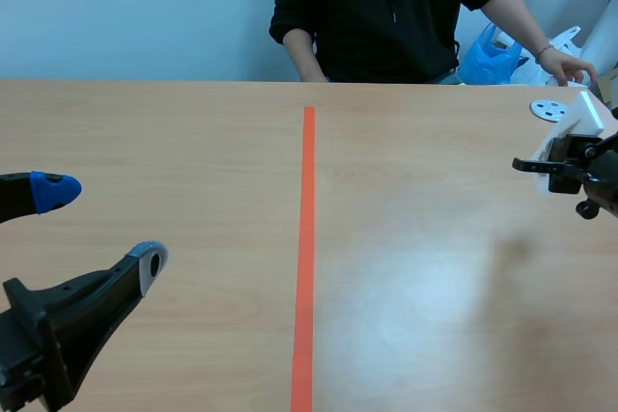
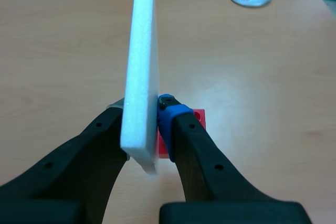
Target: Sort the leaf by its shape. The table is split by an orange tape line. A compound leaf with several leaflets goes to the left side, a simple leaf with one blade goes to the right side. Return to the home posture when a red brick is placed on the table.
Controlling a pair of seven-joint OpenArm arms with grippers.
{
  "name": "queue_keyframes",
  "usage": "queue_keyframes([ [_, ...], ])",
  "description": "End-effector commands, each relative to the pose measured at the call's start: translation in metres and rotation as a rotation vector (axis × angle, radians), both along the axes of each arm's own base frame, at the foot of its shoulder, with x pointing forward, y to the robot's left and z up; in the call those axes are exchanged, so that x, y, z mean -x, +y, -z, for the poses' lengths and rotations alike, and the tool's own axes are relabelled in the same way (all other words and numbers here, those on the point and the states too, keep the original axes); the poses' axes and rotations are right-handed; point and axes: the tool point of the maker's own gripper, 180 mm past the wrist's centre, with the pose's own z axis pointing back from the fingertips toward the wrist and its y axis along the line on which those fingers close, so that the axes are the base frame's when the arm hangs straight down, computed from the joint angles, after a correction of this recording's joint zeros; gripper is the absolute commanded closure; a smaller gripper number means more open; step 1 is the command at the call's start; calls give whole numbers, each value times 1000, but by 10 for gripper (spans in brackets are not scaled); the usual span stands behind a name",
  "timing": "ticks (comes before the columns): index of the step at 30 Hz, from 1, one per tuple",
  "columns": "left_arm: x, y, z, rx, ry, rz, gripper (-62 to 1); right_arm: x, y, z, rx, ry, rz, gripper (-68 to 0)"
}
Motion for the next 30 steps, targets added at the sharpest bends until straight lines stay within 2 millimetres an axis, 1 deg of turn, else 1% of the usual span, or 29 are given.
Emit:
queue_keyframes([
  [1,-1,-5,-11,27,-30,7,-623,-19,-2,-22,-2,-63,0,-46],
  [6,-1,-5,-11,27,-30,7,-623,-34,-1,-3,0,-26,18,-46],
  [9,-1,-5,-11,27,-30,7,-623,-41,5,9,8,-6,6,-46],
  [12,-1,-5,-11,26,-29,7,-623,-46,15,17,10,8,-16,-46],
  [16,0,-5,-11,26,-29,7,-623,-45,29,27,28,48,-54,-53],
  [18,0,-5,-11,26,-29,7,-623,-43,31,33,46,71,-62,-53],
  [20,0,-5,-11,26,-29,7,-623,-42,32,35,63,78,-69,-54],
  [24,-1,-5,-11,26,-29,7,-623,-42,32,37,64,87,-71,-105],
  [27,-1,-5,-11,26,-29,7,-623,-40,31,40,64,106,-70,-107],
  [28,-1,-5,-11,26,-29,7,-623,-40,30,40,65,110,-70,-119],
  [30,-1,-5,-11,26,-29,7,-623,-39,29,41,67,114,-69,-178],
])
